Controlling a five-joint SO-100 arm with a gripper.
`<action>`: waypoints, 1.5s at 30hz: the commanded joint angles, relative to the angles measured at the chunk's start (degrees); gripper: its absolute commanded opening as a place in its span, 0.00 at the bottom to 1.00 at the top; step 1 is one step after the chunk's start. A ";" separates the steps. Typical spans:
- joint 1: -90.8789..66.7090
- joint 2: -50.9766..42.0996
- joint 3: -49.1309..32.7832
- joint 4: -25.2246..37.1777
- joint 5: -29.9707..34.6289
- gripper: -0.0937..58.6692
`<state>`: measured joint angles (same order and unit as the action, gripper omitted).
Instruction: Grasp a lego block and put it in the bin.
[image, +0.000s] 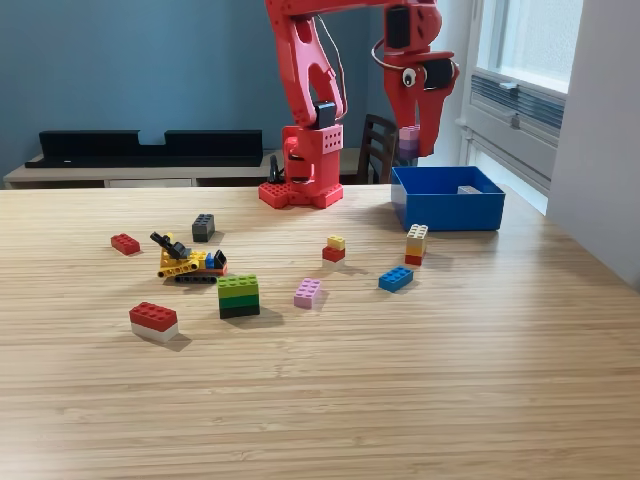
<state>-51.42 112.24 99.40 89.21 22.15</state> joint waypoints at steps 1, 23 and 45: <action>-10.55 3.08 -4.31 -0.44 -0.09 0.00; -15.29 -16.17 -6.50 -6.33 -1.32 0.00; -13.97 -24.70 -12.92 -6.33 -1.14 0.00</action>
<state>-66.53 86.75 90.62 83.50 19.86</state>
